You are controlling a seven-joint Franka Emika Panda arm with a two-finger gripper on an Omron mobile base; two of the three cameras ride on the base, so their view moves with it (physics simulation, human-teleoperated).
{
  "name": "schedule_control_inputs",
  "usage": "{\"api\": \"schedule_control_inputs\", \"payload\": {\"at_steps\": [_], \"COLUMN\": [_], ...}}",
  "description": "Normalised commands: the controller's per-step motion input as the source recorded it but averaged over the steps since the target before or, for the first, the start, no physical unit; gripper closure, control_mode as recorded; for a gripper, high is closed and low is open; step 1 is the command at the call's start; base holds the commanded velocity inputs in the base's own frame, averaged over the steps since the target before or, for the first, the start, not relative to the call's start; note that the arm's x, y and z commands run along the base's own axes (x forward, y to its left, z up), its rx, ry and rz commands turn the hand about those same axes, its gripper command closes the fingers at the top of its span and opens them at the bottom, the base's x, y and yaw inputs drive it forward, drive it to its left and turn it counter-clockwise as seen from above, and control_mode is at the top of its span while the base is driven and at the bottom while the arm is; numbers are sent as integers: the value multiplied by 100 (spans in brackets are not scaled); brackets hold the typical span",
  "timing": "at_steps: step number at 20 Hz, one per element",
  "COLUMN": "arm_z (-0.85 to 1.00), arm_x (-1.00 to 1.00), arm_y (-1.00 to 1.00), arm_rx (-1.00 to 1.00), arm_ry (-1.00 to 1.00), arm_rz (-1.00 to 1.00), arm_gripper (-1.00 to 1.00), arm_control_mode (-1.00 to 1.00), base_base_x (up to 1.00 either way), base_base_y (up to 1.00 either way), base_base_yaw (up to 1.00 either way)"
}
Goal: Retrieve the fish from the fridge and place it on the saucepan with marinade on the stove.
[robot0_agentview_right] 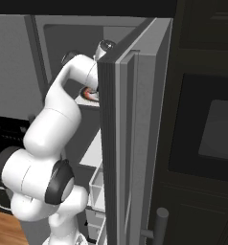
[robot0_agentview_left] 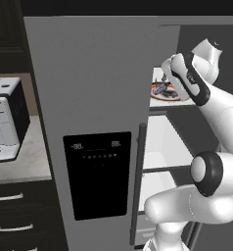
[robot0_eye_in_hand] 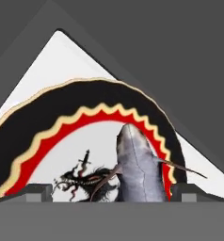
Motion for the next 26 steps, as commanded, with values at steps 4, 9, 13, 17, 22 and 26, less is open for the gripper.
{"api": "schedule_control_inputs", "payload": {"at_steps": [4,9,13,17,22,26], "arm_z": [-16,0,0,0,24,29], "arm_x": [33,19,13,17,3,1], "arm_y": [0,-8,-5,-1,0,0], "arm_rx": [0,0,0,0,0,-2], "arm_ry": [0,0,0,1,0,2], "arm_rz": [3,5,6,7,11,11], "arm_gripper": [-100,-100,-100,-100,-100,-100], "arm_control_mode": [-100,-100,-100,-100,-100,-100], "base_base_x": [0,0,0,0,0,0], "base_base_y": [0,0,0,0,0,0], "base_base_yaw": [0,0,0,0,0,0]}}
